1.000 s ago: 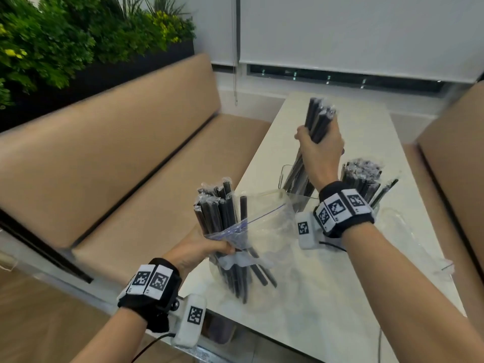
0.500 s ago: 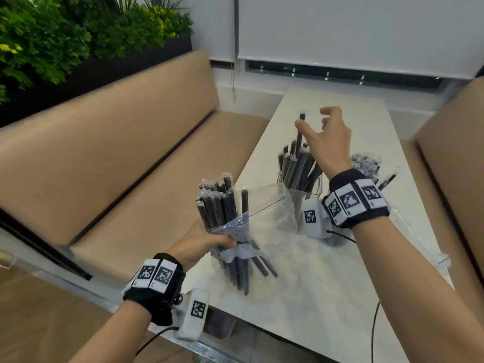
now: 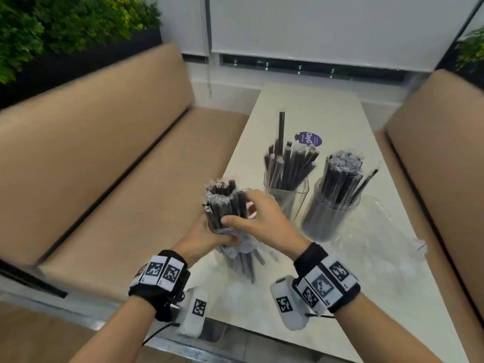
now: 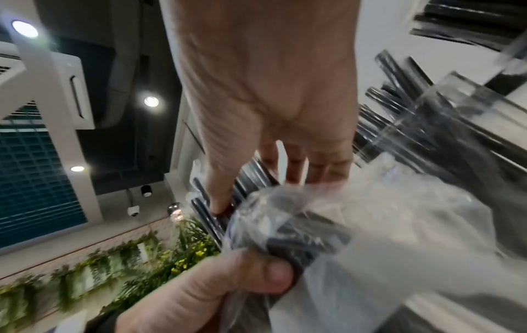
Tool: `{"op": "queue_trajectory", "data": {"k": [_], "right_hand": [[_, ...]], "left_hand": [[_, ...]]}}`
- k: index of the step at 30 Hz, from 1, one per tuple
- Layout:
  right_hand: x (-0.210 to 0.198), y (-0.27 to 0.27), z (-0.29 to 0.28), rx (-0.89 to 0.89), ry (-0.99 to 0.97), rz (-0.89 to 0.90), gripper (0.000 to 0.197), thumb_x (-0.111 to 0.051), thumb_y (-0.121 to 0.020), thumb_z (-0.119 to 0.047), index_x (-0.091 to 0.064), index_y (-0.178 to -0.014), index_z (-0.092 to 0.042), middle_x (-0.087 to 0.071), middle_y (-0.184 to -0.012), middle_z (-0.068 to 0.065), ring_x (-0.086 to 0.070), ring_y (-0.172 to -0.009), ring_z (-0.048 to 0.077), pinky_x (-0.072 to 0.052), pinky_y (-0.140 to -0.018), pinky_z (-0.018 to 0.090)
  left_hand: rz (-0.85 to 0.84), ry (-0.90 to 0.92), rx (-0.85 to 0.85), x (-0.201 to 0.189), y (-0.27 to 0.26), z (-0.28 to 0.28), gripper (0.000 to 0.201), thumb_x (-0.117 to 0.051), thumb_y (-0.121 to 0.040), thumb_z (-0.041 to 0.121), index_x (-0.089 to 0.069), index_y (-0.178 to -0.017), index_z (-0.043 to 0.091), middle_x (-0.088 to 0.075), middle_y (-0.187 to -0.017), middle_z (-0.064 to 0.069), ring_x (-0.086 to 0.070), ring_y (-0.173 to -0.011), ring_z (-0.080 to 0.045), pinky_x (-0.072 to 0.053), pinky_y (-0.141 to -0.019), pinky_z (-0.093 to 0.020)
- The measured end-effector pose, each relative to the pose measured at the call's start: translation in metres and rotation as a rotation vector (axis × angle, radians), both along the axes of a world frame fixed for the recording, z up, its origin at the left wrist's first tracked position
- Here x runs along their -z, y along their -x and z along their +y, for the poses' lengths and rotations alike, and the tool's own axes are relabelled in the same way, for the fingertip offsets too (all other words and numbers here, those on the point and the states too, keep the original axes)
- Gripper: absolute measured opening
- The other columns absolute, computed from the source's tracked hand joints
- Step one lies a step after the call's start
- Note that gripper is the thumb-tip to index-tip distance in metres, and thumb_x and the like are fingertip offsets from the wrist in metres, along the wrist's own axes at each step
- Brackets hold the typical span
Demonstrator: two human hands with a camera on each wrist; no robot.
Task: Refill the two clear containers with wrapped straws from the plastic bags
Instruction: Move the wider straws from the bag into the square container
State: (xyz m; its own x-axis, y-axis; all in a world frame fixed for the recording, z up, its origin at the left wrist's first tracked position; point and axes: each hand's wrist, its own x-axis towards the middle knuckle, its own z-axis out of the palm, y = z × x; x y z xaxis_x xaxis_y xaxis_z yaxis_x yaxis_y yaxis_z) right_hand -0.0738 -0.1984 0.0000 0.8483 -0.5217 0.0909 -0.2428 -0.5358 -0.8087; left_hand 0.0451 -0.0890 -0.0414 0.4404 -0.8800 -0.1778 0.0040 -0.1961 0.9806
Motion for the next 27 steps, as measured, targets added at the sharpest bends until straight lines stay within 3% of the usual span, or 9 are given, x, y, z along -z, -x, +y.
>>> {"op": "queue_trajectory", "data": {"k": [2,6,8,13,15,17,20,22,27], "right_hand": [[0.003,0.0,0.002,0.077,-0.032,-0.078,0.03,-0.082,-0.074,-0.033,-0.062,-0.093,-0.022,-0.063,-0.09,-0.002,-0.052,-0.075,0.003,-0.039,-0.065,0.013],[0.008,0.004,0.001,0.135,-0.118,-0.137,0.022,-0.081,-0.077,-0.023,-0.062,-0.086,-0.027,-0.065,-0.08,-0.012,-0.06,-0.075,0.008,-0.047,-0.068,0.021],[0.009,0.003,0.004,0.15,-0.15,-0.124,0.023,-0.079,-0.078,-0.019,-0.058,-0.084,-0.028,-0.063,-0.072,-0.016,-0.057,-0.068,-0.001,-0.044,-0.064,0.015],[0.006,0.006,0.006,0.201,-0.193,-0.136,0.027,-0.074,-0.08,-0.017,-0.06,-0.103,-0.014,-0.072,-0.092,0.003,-0.065,-0.081,0.011,-0.053,-0.074,0.027],[0.005,0.007,0.002,0.215,-0.173,-0.131,0.019,-0.072,-0.081,-0.019,-0.064,-0.098,-0.015,-0.073,-0.089,0.001,-0.068,-0.081,0.015,-0.056,-0.074,0.032],[0.001,0.009,0.0,0.237,-0.157,-0.154,0.004,-0.07,-0.082,-0.016,-0.066,-0.084,-0.017,-0.069,-0.073,-0.003,-0.064,-0.068,0.013,-0.053,-0.066,0.031],[-0.009,0.011,-0.009,0.25,-0.209,-0.209,0.004,-0.068,-0.086,-0.017,-0.07,-0.09,-0.016,-0.075,-0.086,0.012,-0.071,-0.083,0.025,-0.057,-0.084,0.041],[-0.016,0.011,-0.015,0.247,-0.229,-0.248,0.005,-0.068,-0.088,-0.022,-0.068,-0.087,-0.017,-0.075,-0.09,0.013,-0.072,-0.091,0.028,-0.054,-0.091,0.048],[-0.046,0.012,-0.031,0.211,-0.294,-0.396,0.01,-0.059,-0.094,-0.007,-0.058,-0.098,0.002,-0.07,-0.082,0.015,-0.07,-0.076,0.021,-0.056,-0.085,0.035]], "left_hand": [[0.003,0.006,0.031,-0.001,0.0,-0.002,0.05,-0.068,-0.07,-0.021,-0.068,-0.099,0.021,-0.077,-0.083,0.012,-0.071,-0.08,0.001,-0.055,-0.065,-0.015],[-0.029,-0.013,0.111,-0.001,-0.006,-0.005,0.05,-0.069,-0.071,-0.019,-0.067,-0.092,0.026,-0.076,-0.075,0.014,-0.069,-0.073,0.002,-0.056,-0.067,-0.017],[-0.051,-0.022,0.151,-0.004,-0.008,-0.007,0.048,-0.069,-0.072,-0.017,-0.067,-0.09,0.027,-0.075,-0.071,0.014,-0.067,-0.07,0.002,-0.055,-0.066,-0.02],[-0.043,-0.014,0.219,-0.014,-0.005,-0.011,0.045,-0.066,-0.072,-0.018,-0.067,-0.094,0.022,-0.072,-0.079,0.0,-0.064,-0.073,-0.01,-0.051,-0.068,-0.03],[-0.04,0.0,0.224,-0.015,-0.004,-0.011,0.046,-0.069,-0.072,-0.016,-0.066,-0.106,0.015,-0.073,-0.089,-0.004,-0.067,-0.08,-0.012,-0.053,-0.072,-0.026],[-0.032,0.016,0.196,-0.014,-0.005,-0.012,0.049,-0.072,-0.07,-0.015,-0.063,-0.11,0.012,-0.074,-0.091,0.001,-0.069,-0.082,-0.008,-0.054,-0.069,-0.017],[-0.023,0.021,0.14,-0.013,-0.007,-0.012,0.051,-0.076,-0.069,-0.014,-0.062,-0.107,0.017,-0.073,-0.09,0.004,-0.07,-0.08,-0.002,-0.052,-0.066,-0.014],[-0.017,0.012,0.124,-0.013,-0.008,-0.013,0.052,-0.077,-0.069,-0.011,-0.061,-0.112,0.015,-0.073,-0.1,-0.002,-0.07,-0.089,-0.009,-0.053,-0.07,-0.017],[-0.021,-0.014,0.055,-0.007,-0.003,-0.016,0.05,-0.075,-0.07,-0.013,-0.061,-0.106,0.018,-0.071,-0.103,-0.005,-0.069,-0.093,-0.015,-0.052,-0.075,-0.02]]}}
